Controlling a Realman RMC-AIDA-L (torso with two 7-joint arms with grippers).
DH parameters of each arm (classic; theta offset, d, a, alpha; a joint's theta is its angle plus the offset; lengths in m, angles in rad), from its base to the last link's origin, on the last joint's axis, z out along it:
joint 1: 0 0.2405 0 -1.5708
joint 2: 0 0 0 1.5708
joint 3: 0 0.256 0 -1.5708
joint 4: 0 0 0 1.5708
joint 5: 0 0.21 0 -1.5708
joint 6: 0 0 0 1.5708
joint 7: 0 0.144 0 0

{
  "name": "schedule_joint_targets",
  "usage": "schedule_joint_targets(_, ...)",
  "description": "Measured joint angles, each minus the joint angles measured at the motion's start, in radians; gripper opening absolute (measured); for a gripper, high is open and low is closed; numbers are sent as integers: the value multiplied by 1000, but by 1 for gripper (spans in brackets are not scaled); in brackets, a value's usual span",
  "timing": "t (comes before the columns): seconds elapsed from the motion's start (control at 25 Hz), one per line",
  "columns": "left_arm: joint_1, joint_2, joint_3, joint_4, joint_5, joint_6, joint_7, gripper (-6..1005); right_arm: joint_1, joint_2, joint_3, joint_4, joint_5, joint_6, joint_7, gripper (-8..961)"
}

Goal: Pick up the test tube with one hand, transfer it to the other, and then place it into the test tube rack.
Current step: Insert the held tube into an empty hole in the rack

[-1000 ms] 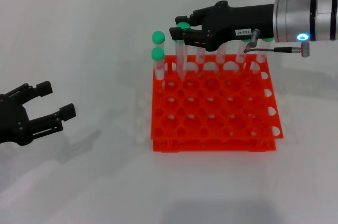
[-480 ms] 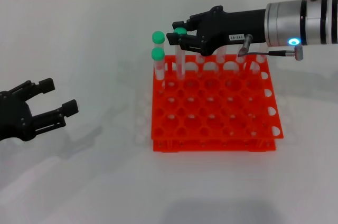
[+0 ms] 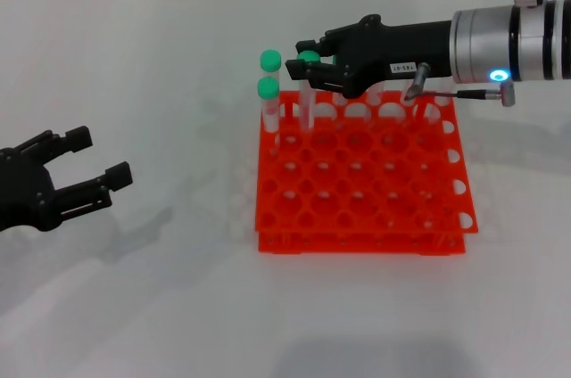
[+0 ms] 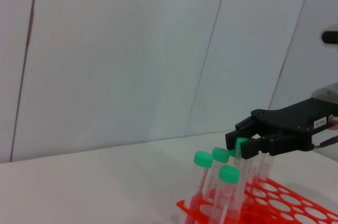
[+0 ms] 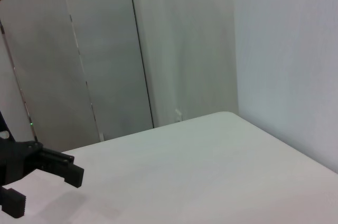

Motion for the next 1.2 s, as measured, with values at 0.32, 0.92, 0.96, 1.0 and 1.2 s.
schedule_joint_targets(0.32,-12,0,0,-7,2,-1,5,884,-5,0,0,2,1,-1,-4,265)
schedule_joint_targets(0.92,-13,2,0,-9,2,-15,14,884,-16,0,-16,3,27,2,-21,265)
schedule_joint_targets(0.96,-13,2,0,-9,2,-15,14,884,-16,0,-16,3,27,2,-21,265)
schedule_joint_targets(1.0,-13,2,0,-9,3,-17,14,884,-17,0,-19,4,27,2,-21,265)
schedule_joint_targets(1.2,-15,2,0,-9,4,-23,14,884,-17,0,-36,5,27,12,-21,265)
